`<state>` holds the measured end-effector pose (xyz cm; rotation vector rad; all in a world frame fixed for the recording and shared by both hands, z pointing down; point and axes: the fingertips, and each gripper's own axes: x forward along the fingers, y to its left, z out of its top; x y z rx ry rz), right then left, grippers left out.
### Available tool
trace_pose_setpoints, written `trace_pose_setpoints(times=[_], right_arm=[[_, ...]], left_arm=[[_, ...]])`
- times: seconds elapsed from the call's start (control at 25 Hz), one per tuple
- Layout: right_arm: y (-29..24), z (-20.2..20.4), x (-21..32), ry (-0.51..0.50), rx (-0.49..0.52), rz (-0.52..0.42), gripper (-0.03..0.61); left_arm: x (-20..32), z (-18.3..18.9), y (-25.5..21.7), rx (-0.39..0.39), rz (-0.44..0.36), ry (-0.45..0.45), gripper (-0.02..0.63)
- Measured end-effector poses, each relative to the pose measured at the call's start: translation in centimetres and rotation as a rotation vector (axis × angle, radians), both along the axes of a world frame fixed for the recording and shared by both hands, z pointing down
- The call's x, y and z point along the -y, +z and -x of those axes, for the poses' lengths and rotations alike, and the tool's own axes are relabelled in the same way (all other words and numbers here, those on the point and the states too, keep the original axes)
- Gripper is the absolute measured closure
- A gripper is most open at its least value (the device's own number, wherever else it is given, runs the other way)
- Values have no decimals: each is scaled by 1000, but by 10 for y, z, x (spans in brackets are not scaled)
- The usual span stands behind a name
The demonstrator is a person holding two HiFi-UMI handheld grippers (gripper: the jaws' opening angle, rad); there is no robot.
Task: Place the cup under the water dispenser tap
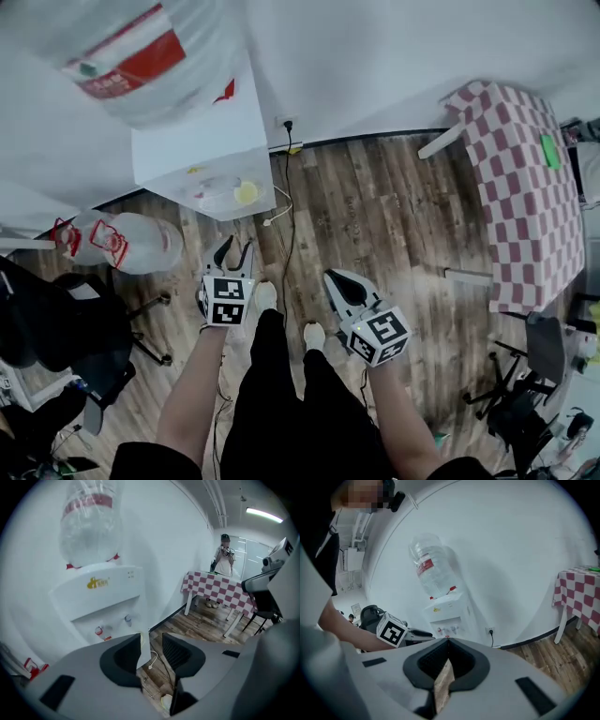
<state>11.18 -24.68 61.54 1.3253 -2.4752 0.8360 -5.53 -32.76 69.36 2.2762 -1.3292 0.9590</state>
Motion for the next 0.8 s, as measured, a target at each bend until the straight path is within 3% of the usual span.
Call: trace_pose_setpoints(times=[0.2, 0.32, 0.44, 0.8], right_arm=[[-42, -3, -34, -40, 54, -39, 557], [-64, -4, -53, -84, 67, -72, 557], [-81, -8, -77, -123, 71, -94, 557], [-107, -8, -132, -195, 92, -150, 557]], left_arm=[[-50, -21, -68, -47, -46, -59, 560], [-85, -26, -100, -100, -59, -115, 592], [-127, -28, -124, -133, -59, -152, 598], [-218, -19, -177, -134, -111, -163, 598]])
